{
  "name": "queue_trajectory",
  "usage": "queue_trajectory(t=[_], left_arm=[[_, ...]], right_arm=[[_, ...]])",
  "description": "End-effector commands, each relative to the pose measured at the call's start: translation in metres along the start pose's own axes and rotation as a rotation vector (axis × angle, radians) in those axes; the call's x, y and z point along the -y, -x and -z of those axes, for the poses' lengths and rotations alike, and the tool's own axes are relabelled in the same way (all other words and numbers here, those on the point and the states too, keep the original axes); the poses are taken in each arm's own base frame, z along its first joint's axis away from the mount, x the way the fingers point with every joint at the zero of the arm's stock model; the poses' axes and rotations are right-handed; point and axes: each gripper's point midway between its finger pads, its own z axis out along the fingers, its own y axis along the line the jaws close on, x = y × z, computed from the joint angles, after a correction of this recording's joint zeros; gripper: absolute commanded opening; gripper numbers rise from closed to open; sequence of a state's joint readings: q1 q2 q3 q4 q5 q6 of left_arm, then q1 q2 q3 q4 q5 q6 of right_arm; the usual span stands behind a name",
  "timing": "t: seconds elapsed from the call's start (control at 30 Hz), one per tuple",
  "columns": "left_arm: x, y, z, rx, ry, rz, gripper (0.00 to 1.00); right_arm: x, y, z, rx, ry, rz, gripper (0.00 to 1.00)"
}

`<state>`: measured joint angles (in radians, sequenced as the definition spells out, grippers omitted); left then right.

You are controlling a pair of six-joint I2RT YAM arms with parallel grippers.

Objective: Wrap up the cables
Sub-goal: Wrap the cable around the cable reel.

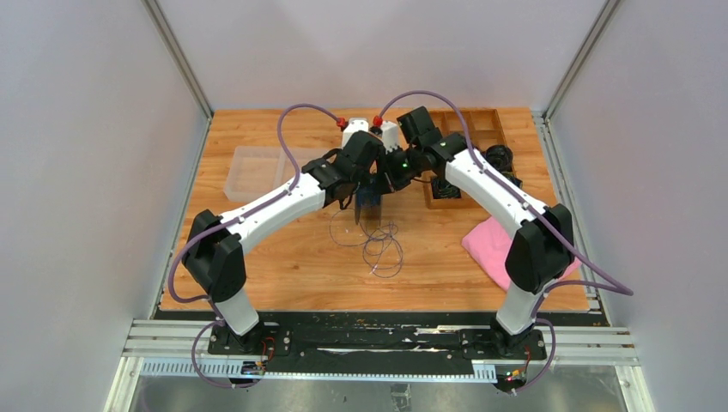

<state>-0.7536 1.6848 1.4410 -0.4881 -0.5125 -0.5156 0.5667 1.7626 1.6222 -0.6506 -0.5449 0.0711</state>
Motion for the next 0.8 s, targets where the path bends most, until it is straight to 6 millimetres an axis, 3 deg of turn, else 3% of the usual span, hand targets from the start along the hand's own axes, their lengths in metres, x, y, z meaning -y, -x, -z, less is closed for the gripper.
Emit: queue_trajectory(t=[0.0,0.53,0.77], left_arm=[[0.003,0.018,0.006,0.044,0.026,0.101,0.00],[0.006,-0.001,0.014,-0.067,0.031,0.206,0.00],[0.005,-0.006,0.017,-0.096,0.028,0.249,0.00]], right_arm=[[0.005,-0.002,0.008,0.023,-0.094,0.073,0.01],[0.032,0.001,0.004,0.091,-0.310,0.187,0.01],[0.042,-0.009,0.006,0.117,-0.395,0.264,0.01]])
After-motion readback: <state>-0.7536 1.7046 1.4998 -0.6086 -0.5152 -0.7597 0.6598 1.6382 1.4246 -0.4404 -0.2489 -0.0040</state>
